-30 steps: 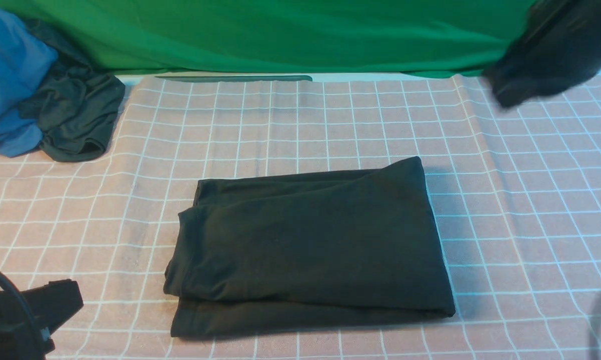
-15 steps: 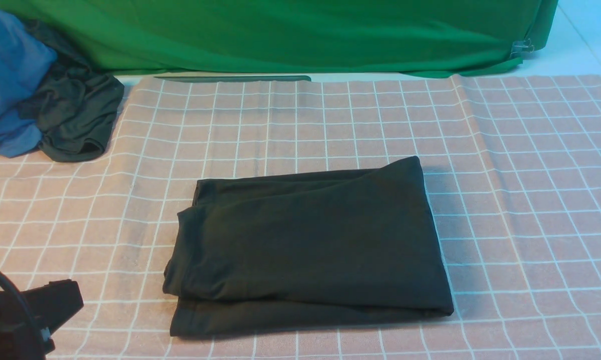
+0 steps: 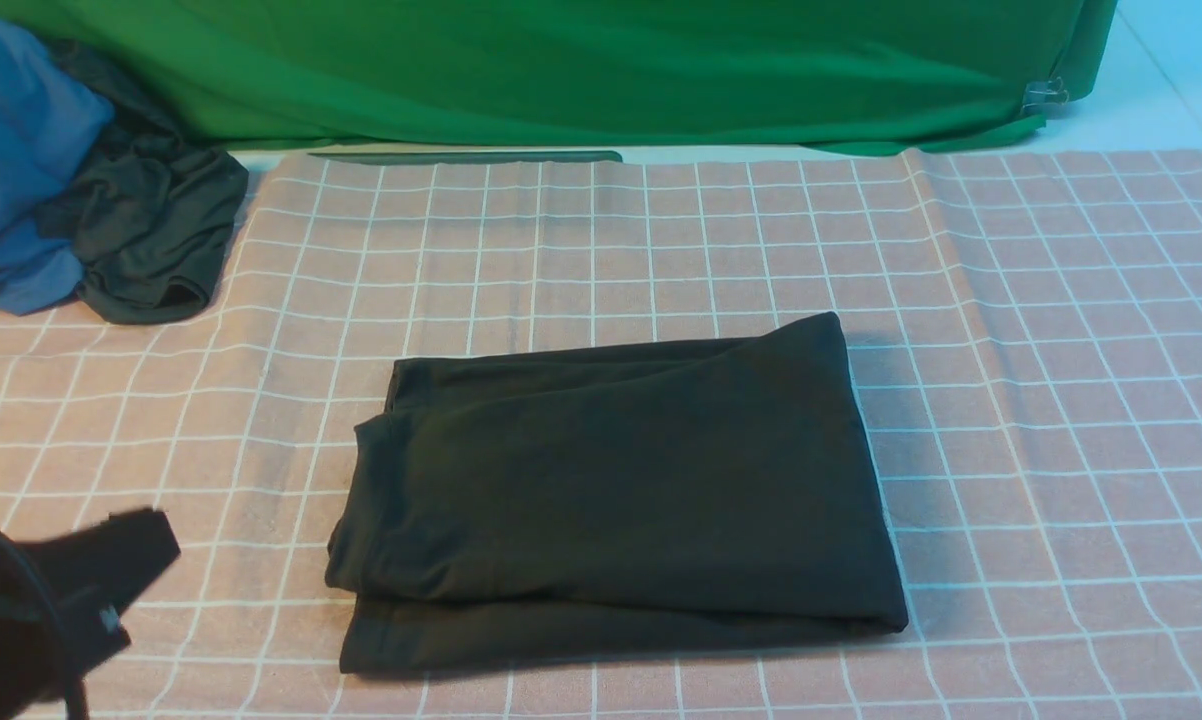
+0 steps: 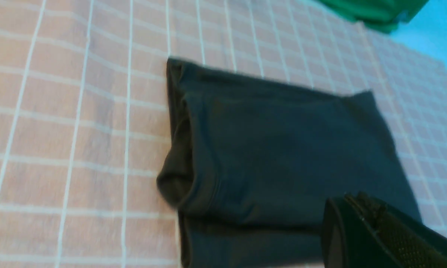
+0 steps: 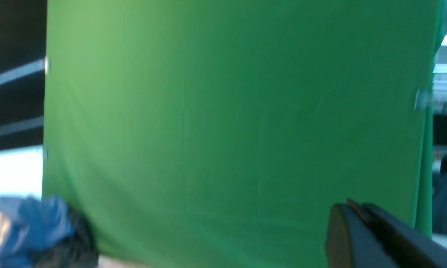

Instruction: Fold a long-sleeved shirt over a pink coffee tablecloth.

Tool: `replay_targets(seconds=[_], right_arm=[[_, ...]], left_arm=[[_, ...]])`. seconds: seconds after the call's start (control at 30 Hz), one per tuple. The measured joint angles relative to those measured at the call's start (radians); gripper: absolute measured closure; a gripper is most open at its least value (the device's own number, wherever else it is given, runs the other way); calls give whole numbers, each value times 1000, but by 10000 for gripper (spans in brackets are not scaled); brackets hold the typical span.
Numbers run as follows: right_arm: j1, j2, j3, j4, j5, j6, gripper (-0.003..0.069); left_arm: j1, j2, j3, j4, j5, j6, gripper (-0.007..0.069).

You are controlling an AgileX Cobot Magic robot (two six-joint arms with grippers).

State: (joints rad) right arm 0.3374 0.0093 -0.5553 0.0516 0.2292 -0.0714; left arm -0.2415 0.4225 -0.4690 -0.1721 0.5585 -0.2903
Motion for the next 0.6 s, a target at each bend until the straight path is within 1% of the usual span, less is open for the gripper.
replay_targets(seconds=[0.07,0.2,0.6], right_arm=[[0,-12,14,0,-31,0,601],[0,-8,17,0,-30,1,590],[0,-8,22,0,-29,4,556]], left_arm=[[0,0,1,0,-51,0,611],[0,0,1,3,-106,0,611],[0,0,1,30,-130,0,611]])
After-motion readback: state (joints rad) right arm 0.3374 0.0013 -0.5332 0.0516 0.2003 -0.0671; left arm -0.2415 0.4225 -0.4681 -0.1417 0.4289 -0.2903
